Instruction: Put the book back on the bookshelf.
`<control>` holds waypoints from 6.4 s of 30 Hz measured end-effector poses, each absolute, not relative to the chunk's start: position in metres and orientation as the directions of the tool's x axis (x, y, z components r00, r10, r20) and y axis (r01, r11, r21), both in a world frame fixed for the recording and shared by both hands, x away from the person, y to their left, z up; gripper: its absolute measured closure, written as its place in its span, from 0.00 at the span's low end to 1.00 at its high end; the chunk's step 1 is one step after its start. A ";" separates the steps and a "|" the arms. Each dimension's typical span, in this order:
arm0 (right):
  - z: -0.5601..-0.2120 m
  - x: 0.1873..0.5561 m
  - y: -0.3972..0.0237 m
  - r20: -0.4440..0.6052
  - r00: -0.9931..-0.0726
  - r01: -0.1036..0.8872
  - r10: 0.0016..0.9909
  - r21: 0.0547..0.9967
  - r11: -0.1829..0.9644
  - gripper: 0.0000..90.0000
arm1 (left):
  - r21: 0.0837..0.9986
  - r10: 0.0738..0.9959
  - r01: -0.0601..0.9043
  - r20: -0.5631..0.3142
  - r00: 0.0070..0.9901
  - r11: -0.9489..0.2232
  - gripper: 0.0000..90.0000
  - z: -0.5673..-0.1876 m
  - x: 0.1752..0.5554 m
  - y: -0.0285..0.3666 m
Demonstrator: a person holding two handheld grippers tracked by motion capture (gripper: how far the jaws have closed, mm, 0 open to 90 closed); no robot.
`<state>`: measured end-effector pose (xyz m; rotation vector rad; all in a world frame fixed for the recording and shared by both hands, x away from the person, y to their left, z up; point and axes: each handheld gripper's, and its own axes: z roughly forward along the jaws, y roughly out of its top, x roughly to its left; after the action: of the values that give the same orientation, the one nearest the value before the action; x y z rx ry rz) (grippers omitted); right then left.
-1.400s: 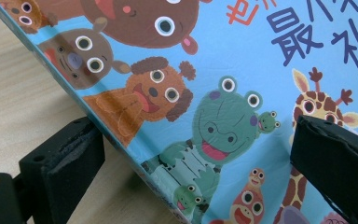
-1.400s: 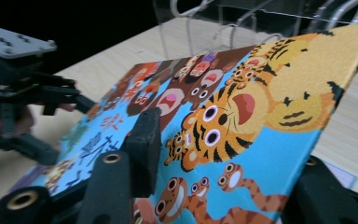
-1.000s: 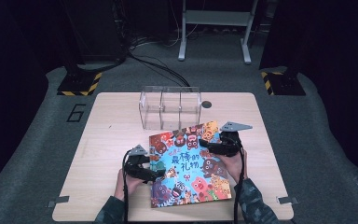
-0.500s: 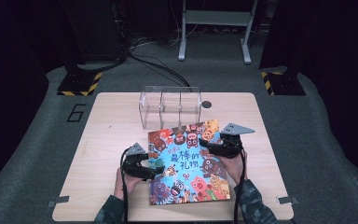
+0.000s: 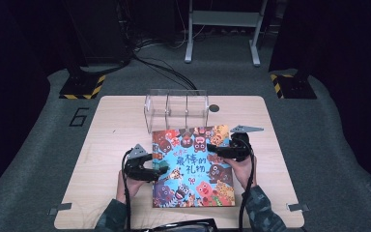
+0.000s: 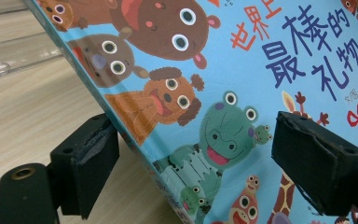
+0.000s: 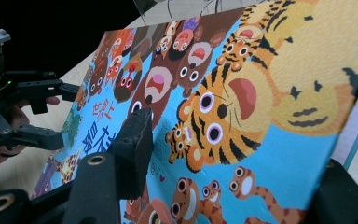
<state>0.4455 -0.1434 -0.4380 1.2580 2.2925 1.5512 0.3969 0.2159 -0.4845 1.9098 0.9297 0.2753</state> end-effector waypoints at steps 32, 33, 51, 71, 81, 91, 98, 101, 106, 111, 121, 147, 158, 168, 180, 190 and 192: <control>-0.423 0.453 -0.137 0.336 -0.635 0.625 0.695 0.752 0.209 0.40 | 0.875 0.743 0.395 -0.062 0.667 -0.281 0.42 -0.466 0.385 0.224; -0.422 0.453 -0.137 0.342 -0.630 0.633 0.697 0.747 0.205 0.40 | 0.875 0.744 0.393 -0.059 0.666 -0.282 0.42 -0.466 0.384 0.223; -0.414 0.458 -0.133 0.320 -0.641 0.625 0.698 0.745 0.232 0.39 | 0.887 0.744 0.355 -0.020 0.668 -0.295 0.46 -0.464 0.379 0.228; -0.403 0.460 -0.130 0.295 -0.651 0.606 0.699 0.757 0.245 0.39 | 0.894 0.750 0.332 0.006 0.662 -0.301 0.54 -0.454 0.377 0.232; -0.397 0.459 -0.126 0.274 -0.660 0.589 0.700 0.767 0.254 0.38 | 0.897 0.750 0.321 0.017 0.661 -0.304 0.56 -0.449 0.376 0.237; -0.395 0.460 -0.122 0.256 -0.668 0.578 0.699 0.770 0.270 0.36 | 0.903 0.734 0.320 -0.007 0.679 -0.287 0.59 -0.449 0.377 0.243; -0.394 0.460 -0.123 0.234 -0.682 0.548 0.693 0.791 0.272 0.36 | 0.901 0.739 0.318 0.005 0.673 -0.295 0.60 -0.445 0.377 0.242; -0.393 0.459 -0.122 0.235 -0.680 0.548 0.694 0.792 0.269 0.36 | 0.904 0.741 0.308 0.016 0.671 -0.298 0.60 -0.443 0.375 0.241; -0.392 0.458 -0.123 0.210 -0.686 0.528 0.696 0.803 0.277 0.35 | 0.905 0.745 0.285 0.051 0.665 -0.316 0.60 -0.440 0.375 0.239; -0.389 0.456 -0.123 0.192 -0.689 0.511 0.699 0.812 0.281 0.35 | 0.905 0.746 0.265 0.081 0.661 -0.332 0.60 -0.437 0.375 0.237; -0.385 0.451 -0.123 0.155 -0.707 0.455 0.690 0.846 0.277 0.35 | 0.915 0.731 0.228 0.098 0.675 -0.334 0.62 -0.433 0.375 0.239; -0.383 0.450 -0.131 0.142 -0.759 0.403 0.635 0.869 0.287 0.38 | 0.934 0.704 0.137 0.148 0.695 -0.331 0.71 -0.426 0.368 0.242; -0.389 0.451 -0.130 0.151 -0.774 0.386 0.615 0.882 0.270 0.38 | 0.950 0.701 0.075 0.170 0.692 -0.304 0.73 -0.429 0.370 0.247; -0.389 0.449 -0.133 0.146 -0.784 0.375 0.603 0.886 0.274 0.40 | 0.971 0.660 0.097 0.074 0.748 -0.220 0.67 -0.433 0.374 0.254; -0.389 0.447 -0.132 0.148 -0.780 0.377 0.608 0.887 0.267 0.42 | 0.979 0.616 0.138 -0.016 0.787 -0.151 0.56 -0.435 0.382 0.258; -0.388 0.447 -0.132 0.155 -0.776 0.388 0.612 0.882 0.267 0.41 | 0.970 0.612 0.170 -0.030 0.790 -0.172 0.61 -0.427 0.385 0.258; -0.388 0.447 -0.132 0.156 -0.775 0.389 0.612 0.881 0.268 0.41 | 0.969 0.611 0.175 -0.032 0.791 -0.177 0.62 -0.427 0.385 0.258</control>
<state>0.4473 -0.1318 -0.3882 0.9336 2.3212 1.5154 0.3852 0.2579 -0.4265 1.7358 0.6165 0.4344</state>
